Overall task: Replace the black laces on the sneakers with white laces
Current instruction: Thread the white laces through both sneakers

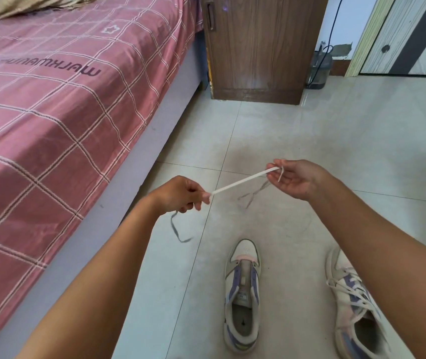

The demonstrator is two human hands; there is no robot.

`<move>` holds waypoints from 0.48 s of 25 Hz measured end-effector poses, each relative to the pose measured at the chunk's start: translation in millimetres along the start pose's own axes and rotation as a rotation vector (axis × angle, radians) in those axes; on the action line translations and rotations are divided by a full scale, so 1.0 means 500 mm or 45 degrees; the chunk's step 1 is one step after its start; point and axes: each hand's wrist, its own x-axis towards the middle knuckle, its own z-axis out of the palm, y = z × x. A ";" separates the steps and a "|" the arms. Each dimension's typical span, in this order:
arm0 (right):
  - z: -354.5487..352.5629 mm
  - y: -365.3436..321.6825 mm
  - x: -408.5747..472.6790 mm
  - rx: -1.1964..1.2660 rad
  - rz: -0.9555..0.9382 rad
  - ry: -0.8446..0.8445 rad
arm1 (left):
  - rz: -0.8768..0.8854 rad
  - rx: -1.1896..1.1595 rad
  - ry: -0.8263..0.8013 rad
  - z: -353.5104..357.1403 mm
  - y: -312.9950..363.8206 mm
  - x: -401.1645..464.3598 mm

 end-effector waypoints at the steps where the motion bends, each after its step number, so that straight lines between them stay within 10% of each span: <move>1: -0.012 -0.005 0.006 0.016 -0.009 0.028 | -0.021 0.031 0.005 -0.006 -0.019 -0.002; 12: -0.064 -0.043 0.043 0.153 -0.142 0.163 | -0.353 0.377 0.190 -0.056 -0.230 -0.044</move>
